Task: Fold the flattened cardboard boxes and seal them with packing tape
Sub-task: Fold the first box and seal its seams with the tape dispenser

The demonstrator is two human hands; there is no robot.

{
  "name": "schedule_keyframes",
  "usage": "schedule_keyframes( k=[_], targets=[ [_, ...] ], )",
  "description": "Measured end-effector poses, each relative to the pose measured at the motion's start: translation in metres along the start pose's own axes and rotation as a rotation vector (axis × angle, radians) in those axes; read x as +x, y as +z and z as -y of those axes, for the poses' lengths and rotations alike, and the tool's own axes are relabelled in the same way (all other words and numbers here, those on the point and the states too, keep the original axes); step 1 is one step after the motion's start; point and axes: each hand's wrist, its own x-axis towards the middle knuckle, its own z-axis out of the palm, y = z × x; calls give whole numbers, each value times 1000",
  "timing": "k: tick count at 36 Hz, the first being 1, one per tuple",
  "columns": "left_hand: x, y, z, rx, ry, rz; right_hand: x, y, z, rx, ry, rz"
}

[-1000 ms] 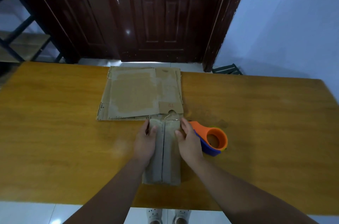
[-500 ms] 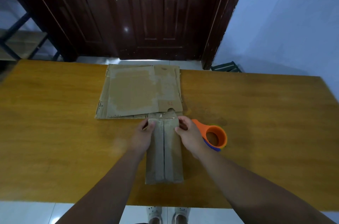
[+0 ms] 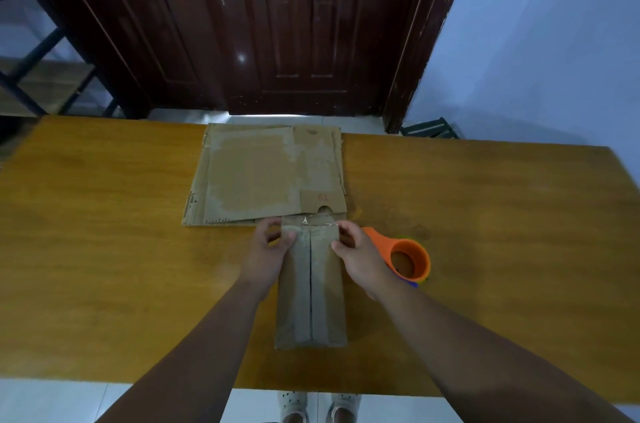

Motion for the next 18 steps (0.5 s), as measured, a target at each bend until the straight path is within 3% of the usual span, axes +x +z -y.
schedule_keyframes(
  k=[8,18],
  targets=[
    [1,0,0,-16,-1,5,0,0,1,-17,-6,-11],
    [10,-9,-14,-5,-162,123,8,-6,10,76,110,68]
  ],
)
